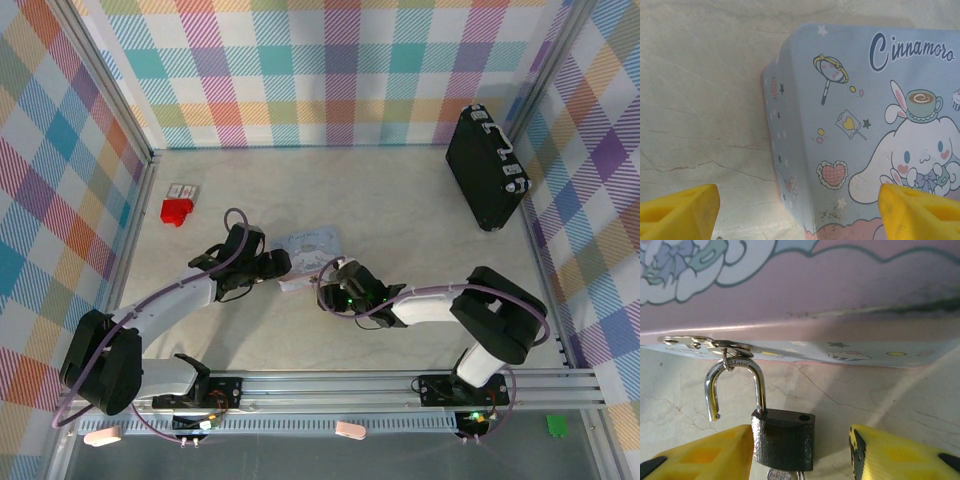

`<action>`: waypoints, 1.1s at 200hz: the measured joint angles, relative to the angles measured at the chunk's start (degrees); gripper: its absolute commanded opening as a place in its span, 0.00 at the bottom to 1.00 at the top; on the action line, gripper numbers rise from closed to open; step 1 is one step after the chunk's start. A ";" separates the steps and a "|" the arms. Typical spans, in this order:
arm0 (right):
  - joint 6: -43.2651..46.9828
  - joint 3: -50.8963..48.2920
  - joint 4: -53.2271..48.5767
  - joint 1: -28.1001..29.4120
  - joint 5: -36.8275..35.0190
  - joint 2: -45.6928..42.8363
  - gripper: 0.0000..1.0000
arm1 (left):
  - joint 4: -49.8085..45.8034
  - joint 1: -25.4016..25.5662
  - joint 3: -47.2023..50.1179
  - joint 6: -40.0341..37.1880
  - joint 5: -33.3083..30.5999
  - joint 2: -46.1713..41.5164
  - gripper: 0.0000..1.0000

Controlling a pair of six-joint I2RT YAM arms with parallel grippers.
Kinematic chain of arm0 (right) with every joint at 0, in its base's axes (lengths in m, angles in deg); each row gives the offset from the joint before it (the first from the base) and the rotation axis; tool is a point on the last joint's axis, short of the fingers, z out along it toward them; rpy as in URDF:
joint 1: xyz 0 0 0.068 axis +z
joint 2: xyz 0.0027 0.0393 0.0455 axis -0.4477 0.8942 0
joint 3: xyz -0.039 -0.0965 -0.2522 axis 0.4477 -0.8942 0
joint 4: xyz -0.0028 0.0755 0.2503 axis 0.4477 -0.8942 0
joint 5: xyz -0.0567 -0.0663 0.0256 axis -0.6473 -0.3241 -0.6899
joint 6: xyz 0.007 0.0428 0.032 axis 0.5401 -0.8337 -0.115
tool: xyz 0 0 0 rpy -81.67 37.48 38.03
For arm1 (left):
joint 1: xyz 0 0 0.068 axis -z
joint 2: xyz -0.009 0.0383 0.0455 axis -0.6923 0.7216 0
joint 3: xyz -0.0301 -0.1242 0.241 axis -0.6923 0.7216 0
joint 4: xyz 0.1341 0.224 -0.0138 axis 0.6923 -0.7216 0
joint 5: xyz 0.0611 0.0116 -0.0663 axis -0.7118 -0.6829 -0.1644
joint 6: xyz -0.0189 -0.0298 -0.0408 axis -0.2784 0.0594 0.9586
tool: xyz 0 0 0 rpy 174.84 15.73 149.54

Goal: Unlock the padlock with the key

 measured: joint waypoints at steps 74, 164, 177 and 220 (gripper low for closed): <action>-0.63 1.27 0.09 -0.02 0.28 2.05 0.47 | 2.67 -0.11 0.44 0.13 -0.61 3.26 0.79; -3.04 1.90 2.23 -0.57 2.21 4.09 0.20 | 6.88 -0.11 0.76 1.60 0.07 5.73 0.79; -3.91 1.90 2.38 -0.57 2.84 4.13 0.16 | 7.08 -0.11 0.76 1.99 0.07 5.86 0.79; -6.97 1.90 3.19 -0.57 3.15 4.13 0.07 | 8.79 -0.11 1.64 3.96 0.09 5.90 0.78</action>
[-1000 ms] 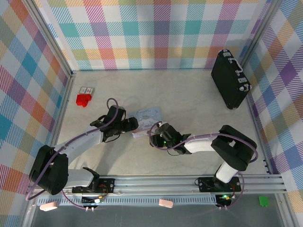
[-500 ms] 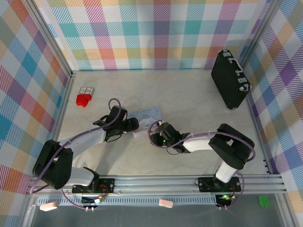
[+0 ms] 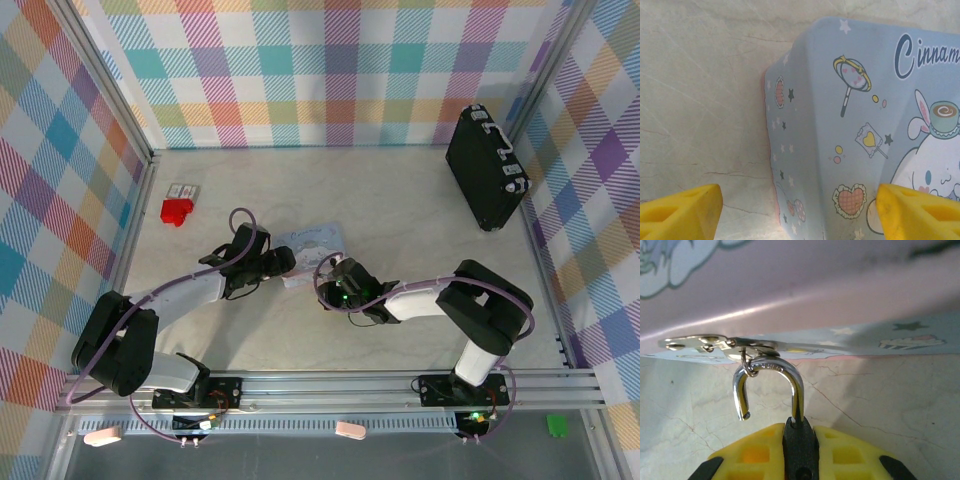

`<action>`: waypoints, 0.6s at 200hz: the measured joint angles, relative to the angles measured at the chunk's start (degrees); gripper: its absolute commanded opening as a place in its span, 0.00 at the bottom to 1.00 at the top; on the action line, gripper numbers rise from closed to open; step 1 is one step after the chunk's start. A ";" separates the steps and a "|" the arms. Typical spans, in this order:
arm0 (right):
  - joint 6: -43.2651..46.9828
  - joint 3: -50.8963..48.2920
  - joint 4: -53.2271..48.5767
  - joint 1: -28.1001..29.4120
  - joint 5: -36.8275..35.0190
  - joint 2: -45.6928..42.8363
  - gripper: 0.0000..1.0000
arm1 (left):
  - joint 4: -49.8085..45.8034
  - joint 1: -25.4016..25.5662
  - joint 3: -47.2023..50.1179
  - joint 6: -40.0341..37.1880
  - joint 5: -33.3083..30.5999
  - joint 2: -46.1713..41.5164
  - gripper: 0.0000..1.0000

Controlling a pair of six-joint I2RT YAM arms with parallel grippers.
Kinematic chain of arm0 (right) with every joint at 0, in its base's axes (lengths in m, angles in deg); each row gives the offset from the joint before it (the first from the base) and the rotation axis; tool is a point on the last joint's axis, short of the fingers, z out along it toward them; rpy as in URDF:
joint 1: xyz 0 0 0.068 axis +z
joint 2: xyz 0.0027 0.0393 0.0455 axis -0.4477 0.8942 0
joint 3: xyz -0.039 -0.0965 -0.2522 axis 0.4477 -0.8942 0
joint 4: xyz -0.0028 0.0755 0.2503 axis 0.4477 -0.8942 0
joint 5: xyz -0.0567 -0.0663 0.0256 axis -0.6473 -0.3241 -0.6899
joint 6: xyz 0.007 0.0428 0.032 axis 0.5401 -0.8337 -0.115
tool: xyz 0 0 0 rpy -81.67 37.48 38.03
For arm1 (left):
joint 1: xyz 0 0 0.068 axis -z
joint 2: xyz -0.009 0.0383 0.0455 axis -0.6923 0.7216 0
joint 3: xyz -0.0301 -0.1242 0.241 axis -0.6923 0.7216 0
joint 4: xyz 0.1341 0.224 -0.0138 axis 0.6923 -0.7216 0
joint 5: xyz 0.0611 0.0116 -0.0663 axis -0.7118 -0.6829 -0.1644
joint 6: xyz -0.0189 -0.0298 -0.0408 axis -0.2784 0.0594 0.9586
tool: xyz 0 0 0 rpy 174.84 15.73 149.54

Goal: Unlock the padlock with the key

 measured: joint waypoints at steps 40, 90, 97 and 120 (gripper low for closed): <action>-3.98 -0.35 1.79 0.11 -0.57 0.00 0.02 | 3.34 0.02 2.05 3.78 0.22 -0.50 0.78; -10.99 -1.86 4.28 0.59 -3.15 0.00 0.00 | 5.55 0.46 4.92 8.31 -0.70 -2.56 0.79; -12.31 -2.21 5.05 0.59 -3.54 0.00 0.00 | 5.66 0.70 5.27 8.79 -0.94 -2.89 0.79; -15.91 -3.30 7.32 0.72 -4.81 -0.02 0.00 | 5.60 1.73 6.01 10.36 -1.86 -3.80 0.79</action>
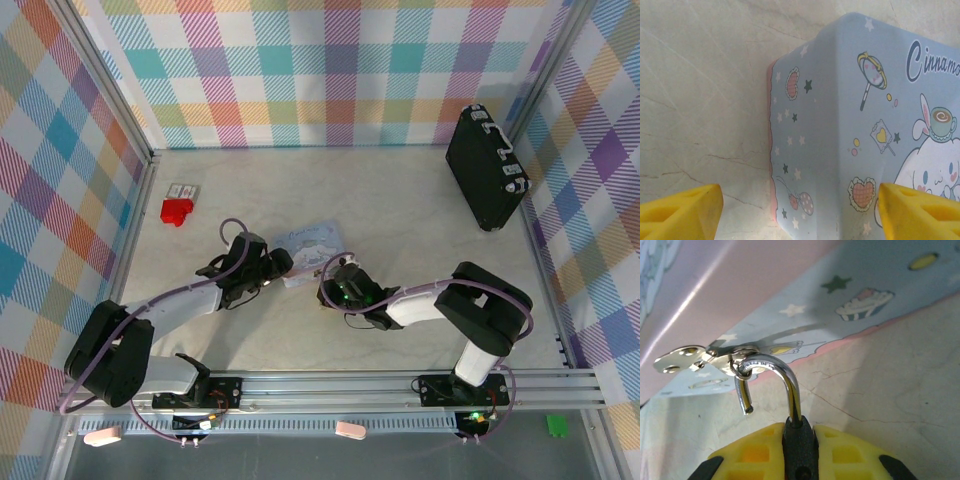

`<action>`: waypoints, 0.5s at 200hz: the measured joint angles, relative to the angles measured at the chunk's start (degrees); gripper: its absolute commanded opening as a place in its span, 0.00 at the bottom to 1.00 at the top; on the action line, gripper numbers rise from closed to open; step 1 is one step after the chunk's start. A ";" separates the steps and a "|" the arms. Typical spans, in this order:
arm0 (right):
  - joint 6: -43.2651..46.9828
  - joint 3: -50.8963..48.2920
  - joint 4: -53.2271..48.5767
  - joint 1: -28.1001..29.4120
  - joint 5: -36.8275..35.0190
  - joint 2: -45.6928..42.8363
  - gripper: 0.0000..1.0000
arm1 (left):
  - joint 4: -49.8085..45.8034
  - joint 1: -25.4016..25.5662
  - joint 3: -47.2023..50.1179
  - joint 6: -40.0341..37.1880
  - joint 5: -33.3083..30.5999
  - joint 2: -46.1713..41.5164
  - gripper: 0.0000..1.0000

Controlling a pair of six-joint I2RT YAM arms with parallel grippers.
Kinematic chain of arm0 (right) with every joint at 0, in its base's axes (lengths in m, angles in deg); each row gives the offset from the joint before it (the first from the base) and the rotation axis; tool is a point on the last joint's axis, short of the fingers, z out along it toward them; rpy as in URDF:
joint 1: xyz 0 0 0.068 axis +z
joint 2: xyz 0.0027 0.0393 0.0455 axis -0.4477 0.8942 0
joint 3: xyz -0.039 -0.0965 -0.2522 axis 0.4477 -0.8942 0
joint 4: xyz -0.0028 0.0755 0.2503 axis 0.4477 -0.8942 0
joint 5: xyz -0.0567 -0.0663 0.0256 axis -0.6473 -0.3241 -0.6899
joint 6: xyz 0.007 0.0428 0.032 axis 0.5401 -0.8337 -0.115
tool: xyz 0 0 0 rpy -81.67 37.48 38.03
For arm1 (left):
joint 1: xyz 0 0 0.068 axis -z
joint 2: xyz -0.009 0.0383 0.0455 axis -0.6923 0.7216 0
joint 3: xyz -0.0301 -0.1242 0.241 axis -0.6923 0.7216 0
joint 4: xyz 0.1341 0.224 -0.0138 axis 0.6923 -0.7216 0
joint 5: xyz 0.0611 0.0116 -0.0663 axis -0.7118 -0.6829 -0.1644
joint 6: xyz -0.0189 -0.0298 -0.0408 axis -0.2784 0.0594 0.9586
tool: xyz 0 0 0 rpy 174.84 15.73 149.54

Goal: Unlock the padlock with the key

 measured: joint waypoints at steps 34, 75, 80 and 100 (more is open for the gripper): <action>-3.28 -0.63 1.31 0.00 -1.49 0.00 0.00 | -0.04 1.88 0.63 2.16 -1.90 -0.81 0.79; -5.84 -1.11 2.21 -0.02 -2.75 0.00 0.00 | 0.00 3.96 0.81 4.31 -4.04 -0.92 0.79; -6.05 -1.14 2.21 -0.02 -2.89 0.00 0.00 | 0.02 4.17 0.83 4.44 -4.31 -0.92 0.79; -6.86 -1.18 2.29 -0.02 -3.28 0.00 0.00 | 0.02 4.79 0.83 5.22 -4.83 -0.92 0.79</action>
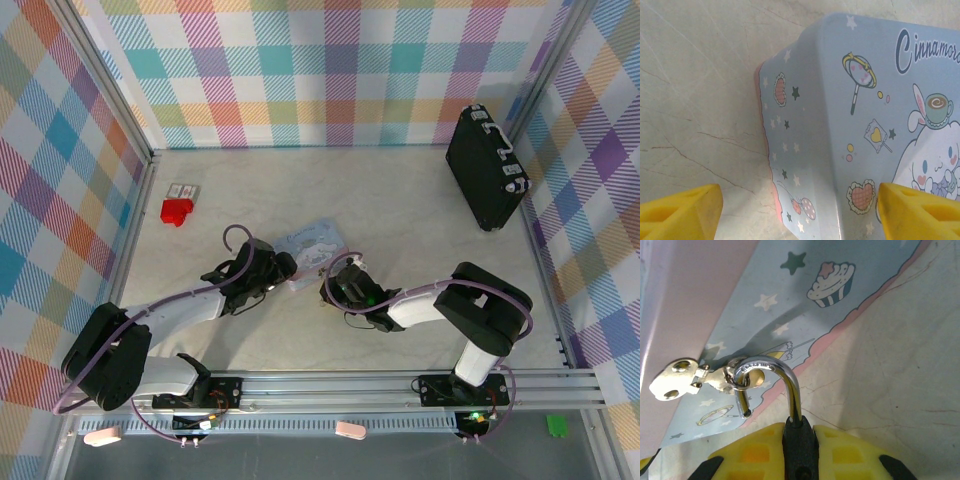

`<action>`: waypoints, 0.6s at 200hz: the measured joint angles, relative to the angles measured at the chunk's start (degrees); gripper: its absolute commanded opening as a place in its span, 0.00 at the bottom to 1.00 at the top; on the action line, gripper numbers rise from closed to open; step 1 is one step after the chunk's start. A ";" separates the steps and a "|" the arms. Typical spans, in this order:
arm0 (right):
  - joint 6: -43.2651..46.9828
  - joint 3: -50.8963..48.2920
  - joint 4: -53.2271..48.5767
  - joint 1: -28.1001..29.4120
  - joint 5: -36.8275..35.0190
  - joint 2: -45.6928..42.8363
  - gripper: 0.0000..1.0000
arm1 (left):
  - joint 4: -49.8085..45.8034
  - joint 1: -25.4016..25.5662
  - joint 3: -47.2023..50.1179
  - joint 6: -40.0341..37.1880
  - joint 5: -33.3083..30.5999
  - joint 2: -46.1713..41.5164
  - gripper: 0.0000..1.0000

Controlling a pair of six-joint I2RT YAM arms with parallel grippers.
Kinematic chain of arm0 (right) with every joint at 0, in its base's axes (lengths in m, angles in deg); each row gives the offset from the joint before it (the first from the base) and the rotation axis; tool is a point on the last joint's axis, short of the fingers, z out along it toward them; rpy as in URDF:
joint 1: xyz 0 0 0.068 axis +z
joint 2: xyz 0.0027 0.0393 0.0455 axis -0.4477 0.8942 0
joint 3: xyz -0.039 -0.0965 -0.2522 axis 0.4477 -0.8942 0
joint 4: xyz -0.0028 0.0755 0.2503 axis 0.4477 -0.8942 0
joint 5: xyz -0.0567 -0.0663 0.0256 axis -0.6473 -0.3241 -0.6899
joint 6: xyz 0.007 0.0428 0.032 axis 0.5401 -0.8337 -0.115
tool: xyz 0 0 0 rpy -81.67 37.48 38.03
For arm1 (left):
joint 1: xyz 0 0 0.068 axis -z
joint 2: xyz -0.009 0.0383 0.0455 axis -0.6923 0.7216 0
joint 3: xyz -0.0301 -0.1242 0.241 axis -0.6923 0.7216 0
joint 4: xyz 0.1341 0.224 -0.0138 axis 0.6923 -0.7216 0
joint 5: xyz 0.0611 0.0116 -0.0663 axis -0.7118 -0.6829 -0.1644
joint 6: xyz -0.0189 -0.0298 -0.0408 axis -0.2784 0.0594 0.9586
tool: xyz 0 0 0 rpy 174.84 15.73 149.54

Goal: Unlock the padlock with the key

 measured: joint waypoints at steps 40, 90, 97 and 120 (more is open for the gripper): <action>-0.70 -0.15 0.42 0.00 -0.09 0.00 0.00 | 0.42 0.46 0.24 0.50 -0.72 -0.02 0.79; -1.77 -0.55 1.62 -0.13 -0.04 0.00 0.00 | 0.61 0.50 0.59 0.55 -0.96 -0.37 0.79; -1.90 -0.57 1.73 -0.17 -0.02 0.00 0.00 | 0.63 0.50 0.61 0.55 -0.98 -0.37 0.79; -2.82 -0.68 2.49 -0.66 0.17 0.00 0.00 | 0.66 0.50 0.63 0.55 -0.98 -0.37 0.79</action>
